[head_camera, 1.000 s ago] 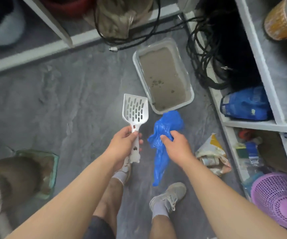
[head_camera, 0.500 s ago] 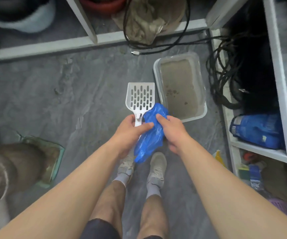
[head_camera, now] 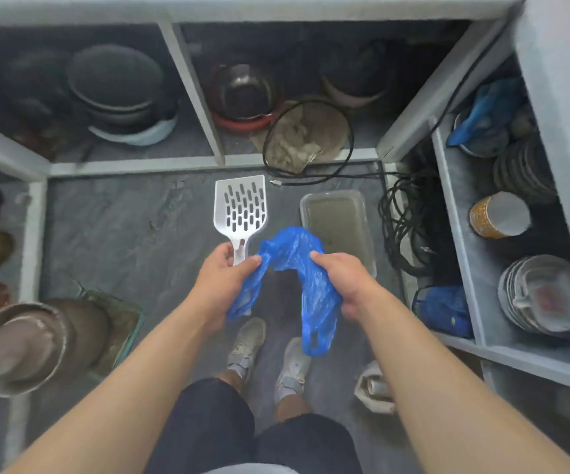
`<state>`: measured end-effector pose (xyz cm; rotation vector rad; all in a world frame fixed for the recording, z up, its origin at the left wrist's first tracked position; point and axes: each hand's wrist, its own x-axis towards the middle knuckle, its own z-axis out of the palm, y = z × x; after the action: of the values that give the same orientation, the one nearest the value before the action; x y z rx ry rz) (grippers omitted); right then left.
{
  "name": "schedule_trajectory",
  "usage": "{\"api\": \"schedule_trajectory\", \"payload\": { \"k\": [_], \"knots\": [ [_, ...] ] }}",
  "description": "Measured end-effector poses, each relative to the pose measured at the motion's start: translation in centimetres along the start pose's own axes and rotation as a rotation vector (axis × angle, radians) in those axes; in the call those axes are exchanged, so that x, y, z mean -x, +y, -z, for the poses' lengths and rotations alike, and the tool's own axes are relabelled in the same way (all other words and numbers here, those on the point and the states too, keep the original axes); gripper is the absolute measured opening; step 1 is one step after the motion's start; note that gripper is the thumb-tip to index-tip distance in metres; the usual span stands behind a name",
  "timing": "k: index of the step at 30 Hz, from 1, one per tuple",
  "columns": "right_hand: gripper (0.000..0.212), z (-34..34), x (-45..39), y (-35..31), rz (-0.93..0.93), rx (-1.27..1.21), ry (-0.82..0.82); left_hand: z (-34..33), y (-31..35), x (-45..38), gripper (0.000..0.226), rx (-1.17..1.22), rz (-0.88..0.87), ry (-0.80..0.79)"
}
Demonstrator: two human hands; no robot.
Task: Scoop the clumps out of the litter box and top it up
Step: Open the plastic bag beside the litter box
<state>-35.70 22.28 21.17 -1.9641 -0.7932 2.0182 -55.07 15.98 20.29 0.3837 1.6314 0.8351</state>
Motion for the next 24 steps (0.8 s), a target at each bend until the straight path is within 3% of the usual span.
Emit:
{"api": "schedule_trajectory", "payload": {
  "k": [5, 7, 11, 17, 22, 24],
  "knots": [
    [0.016, -0.3, 7.9, -4.3, 0.169, 0.095, 0.073, 0.9, 5.4, 6.6, 0.020, 0.003, -0.112, -0.003],
    [0.008, -0.2, 10.5, -5.6, 0.181, 0.091, 0.048, 1.4, 6.9, 8.7, 0.027, -0.097, -0.192, 0.069],
    [0.013, 0.7, 14.2, -7.2, 0.161, 0.146, 0.039, 2.2, 9.6, 12.6, 0.045, -0.286, -0.294, 0.150],
    [0.019, 2.6, 16.8, -8.0, 0.115, 0.237, 0.093, 1.8, 11.6, 16.1, 0.038, -0.299, -0.307, 0.041],
    [0.022, 3.1, 18.8, -7.6, 0.063, 0.244, -0.013, -0.3, 11.5, 17.7, 0.066, -0.398, -0.347, -0.161],
    [0.022, 3.4, 19.4, -7.6, 0.054, 0.267, -0.045, -1.3, 11.3, 17.8, 0.060, -0.418, -0.375, -0.203]
  ]
}}
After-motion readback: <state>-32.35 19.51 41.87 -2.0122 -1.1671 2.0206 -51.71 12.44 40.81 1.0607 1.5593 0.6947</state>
